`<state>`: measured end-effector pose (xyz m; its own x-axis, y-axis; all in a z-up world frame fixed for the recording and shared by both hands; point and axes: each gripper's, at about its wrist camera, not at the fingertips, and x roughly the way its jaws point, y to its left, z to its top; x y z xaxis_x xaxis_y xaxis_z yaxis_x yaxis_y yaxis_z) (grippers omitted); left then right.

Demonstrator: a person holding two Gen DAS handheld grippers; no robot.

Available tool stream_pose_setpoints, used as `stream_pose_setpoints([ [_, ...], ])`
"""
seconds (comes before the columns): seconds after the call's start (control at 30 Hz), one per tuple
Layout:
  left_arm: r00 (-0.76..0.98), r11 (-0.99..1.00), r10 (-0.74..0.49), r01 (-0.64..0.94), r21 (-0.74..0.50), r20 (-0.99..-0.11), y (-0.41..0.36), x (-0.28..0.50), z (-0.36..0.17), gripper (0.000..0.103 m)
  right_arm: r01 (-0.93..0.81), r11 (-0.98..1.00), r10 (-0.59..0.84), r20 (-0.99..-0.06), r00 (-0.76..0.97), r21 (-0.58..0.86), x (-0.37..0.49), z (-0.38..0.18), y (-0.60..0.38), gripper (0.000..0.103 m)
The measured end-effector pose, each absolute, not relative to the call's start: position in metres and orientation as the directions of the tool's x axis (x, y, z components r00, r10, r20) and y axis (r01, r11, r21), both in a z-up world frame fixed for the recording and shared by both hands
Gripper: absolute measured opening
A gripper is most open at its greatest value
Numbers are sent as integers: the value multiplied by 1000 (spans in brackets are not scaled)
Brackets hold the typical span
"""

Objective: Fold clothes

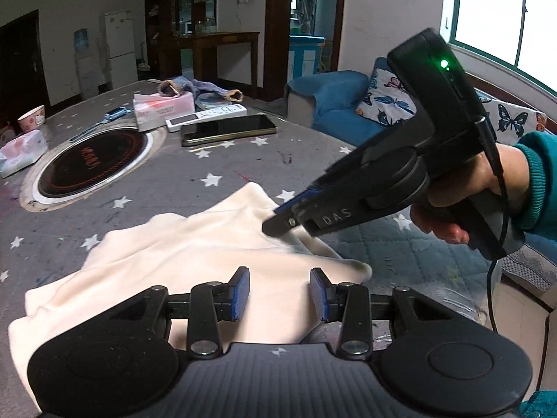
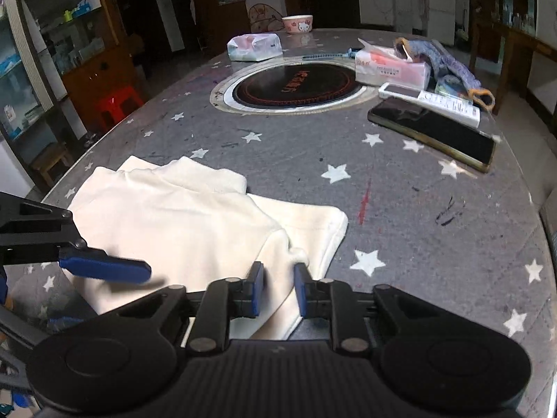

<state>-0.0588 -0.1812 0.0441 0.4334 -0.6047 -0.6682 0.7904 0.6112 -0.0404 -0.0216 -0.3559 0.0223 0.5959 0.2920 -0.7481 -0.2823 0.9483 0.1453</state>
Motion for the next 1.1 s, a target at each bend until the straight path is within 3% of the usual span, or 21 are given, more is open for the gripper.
stream_pose_setpoints([
  [0.07,425,604,-611,796,-46,-668,-184,-59,43,41,-296,951,267,-734,624,95,-25,27,-352,4],
  [0.3,382,574,-626,816,-70,-680,-191,-60,34,41,-321,940,160,-685,711,-113,-33,40,-332,3],
  [0.47,371,584,-616,807,-86,-694,-189,-61,23,42,-305,948,149,-726,671,-87,-22,19,-336,5],
  [0.57,380,593,-621,800,-93,-685,-178,-66,30,43,-302,953,189,-725,662,-27,-28,34,-341,12],
  [0.7,409,621,-616,778,-96,-673,-157,-73,38,44,-357,934,271,-698,662,23,-49,54,-336,13],
  [0.8,458,673,-592,733,-96,-663,-132,-75,44,44,-419,904,348,-714,608,84,-61,55,-327,13],
  [1.1,575,843,-458,522,-127,-677,-47,-53,41,47,-435,899,313,-778,544,58,-68,30,-316,15],
])
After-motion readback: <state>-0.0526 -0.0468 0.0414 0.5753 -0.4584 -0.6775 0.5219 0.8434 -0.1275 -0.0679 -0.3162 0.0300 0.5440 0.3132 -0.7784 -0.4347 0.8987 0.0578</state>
